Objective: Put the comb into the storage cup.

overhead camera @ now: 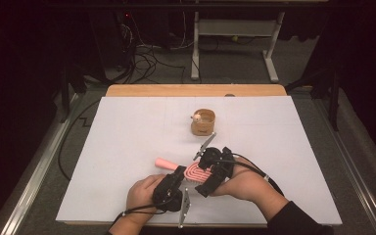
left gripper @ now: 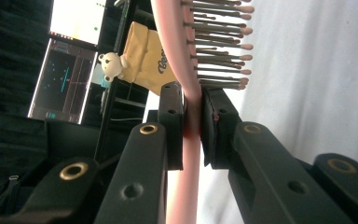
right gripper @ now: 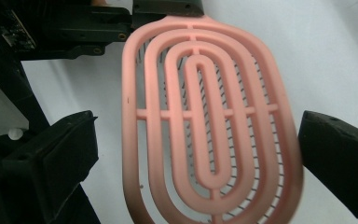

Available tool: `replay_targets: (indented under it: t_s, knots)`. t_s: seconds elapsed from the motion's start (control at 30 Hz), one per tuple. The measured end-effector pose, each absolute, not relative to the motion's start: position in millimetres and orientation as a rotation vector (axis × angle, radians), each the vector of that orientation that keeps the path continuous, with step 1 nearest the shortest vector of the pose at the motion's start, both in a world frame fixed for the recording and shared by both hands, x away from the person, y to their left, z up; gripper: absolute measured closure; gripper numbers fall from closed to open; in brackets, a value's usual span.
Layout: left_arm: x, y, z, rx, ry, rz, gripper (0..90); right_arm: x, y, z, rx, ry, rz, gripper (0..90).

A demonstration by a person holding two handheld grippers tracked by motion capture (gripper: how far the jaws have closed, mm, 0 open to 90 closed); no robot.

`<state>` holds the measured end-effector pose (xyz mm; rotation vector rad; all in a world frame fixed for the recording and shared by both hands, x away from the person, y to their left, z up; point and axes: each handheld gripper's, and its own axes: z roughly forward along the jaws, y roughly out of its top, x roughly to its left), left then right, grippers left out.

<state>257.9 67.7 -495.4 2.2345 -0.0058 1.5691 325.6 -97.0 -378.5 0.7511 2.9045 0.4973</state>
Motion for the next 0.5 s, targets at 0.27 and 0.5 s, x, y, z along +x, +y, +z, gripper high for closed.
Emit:
replay_targets:
  t_s: [0.27,0.5]
  knots:
    - [260,70,-495,2.238,0.015,1.569,79.0,322,-108,-377,0.738,2.906,0.485,0.1]
    - [262,74,-493,2.223,0.039,1.571,79.1,320,-115,-377,0.732,2.895,0.489,0.1]
